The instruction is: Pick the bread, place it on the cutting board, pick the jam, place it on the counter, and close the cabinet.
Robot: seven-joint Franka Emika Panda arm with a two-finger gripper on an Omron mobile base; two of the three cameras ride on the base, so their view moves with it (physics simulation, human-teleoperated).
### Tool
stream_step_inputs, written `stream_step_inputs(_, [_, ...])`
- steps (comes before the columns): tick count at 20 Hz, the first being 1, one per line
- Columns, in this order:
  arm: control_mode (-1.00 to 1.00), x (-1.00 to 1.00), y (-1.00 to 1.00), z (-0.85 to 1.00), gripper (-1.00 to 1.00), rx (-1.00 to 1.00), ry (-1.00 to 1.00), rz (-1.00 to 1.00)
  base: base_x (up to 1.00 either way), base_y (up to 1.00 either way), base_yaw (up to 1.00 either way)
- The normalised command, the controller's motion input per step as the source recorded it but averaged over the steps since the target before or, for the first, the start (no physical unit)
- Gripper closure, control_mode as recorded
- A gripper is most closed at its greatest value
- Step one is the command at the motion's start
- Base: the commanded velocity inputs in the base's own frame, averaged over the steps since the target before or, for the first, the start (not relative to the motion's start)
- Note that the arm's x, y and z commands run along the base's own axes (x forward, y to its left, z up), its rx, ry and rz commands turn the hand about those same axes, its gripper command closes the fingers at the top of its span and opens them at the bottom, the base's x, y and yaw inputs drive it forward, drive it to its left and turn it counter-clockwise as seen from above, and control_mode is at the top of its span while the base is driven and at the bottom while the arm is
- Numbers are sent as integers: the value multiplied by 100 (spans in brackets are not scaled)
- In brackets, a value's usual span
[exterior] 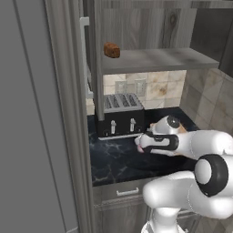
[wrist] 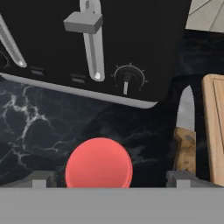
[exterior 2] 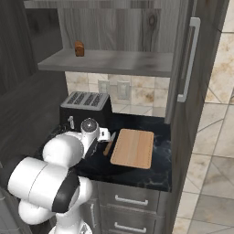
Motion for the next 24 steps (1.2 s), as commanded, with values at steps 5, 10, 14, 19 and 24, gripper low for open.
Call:
stream_step_inputs(5, [-100,-25,0,4,-100,0,0,0,0,0,0])
stream_step_inputs(10, [-100,-21,0,9,-100,0,0,0,0,0,0])
stream_step_inputs(14, [-100,-18,0,10,-100,0,-2,0,0,0,0])
stream_step_inputs(19, [-100,-17,0,22,-100,0,-7,0,0,0,0])
stream_step_inputs(24, [-100,-12,0,19,-100,0,-8,0,0,0,0])
